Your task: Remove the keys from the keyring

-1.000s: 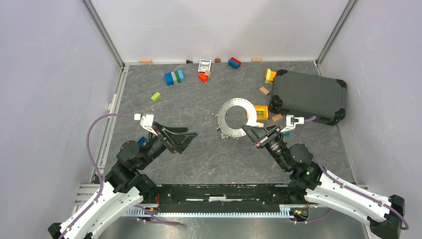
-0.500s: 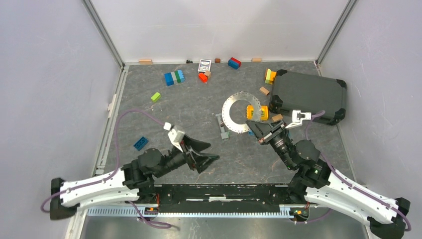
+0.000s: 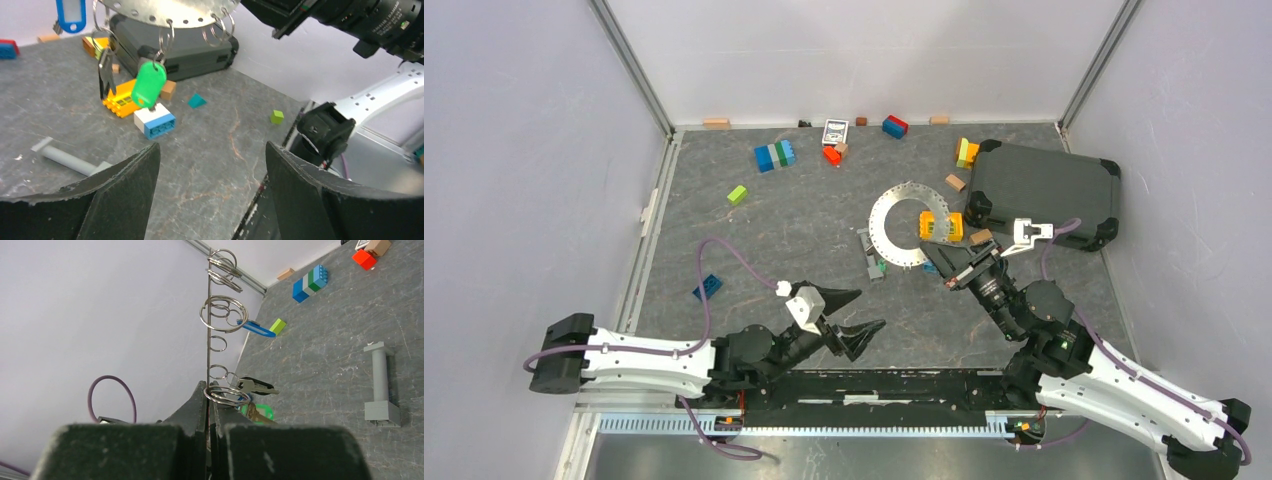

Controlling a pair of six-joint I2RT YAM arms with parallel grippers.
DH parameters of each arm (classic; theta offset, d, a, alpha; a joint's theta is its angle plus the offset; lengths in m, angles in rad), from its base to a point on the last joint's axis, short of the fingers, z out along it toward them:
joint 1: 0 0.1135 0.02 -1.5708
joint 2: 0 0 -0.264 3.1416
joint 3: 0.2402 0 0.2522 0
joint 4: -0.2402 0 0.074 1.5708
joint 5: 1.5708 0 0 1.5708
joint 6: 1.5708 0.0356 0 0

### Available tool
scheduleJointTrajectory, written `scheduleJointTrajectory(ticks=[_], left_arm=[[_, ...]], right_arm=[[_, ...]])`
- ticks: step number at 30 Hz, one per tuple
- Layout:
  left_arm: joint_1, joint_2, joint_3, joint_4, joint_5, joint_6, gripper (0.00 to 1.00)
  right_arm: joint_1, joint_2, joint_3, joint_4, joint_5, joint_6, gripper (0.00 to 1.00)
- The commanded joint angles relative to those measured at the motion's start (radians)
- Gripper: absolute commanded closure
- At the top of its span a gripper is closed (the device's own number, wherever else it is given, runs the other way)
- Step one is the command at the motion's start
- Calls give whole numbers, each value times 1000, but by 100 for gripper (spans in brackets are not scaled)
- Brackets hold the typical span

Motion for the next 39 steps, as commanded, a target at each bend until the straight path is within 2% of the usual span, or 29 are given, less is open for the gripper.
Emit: scheduleJointTrajectory(ticks=[1,4,12,22,34,39], left_arm=[[-10,47,-28,286,-92,180,17],[-8,87,-32,363,-94,228,16],[-10,116,-8,438,-80,305,18],[-9,144,40,443,-60,391,23],[-10,199,98,469,-93,456,31],[-9,208,108,452,-90,460,40]], right_arm=[[-3,-6,50,44,-31,-7,100],[-3,-6,46,50,-41,-5,100],[-2,-4,22,95,-88,6,100],[-3,-3,-4,135,-127,15,100],[-3,-12,-43,172,-160,40,100],[-3,-19,-45,175,-163,41,100]])
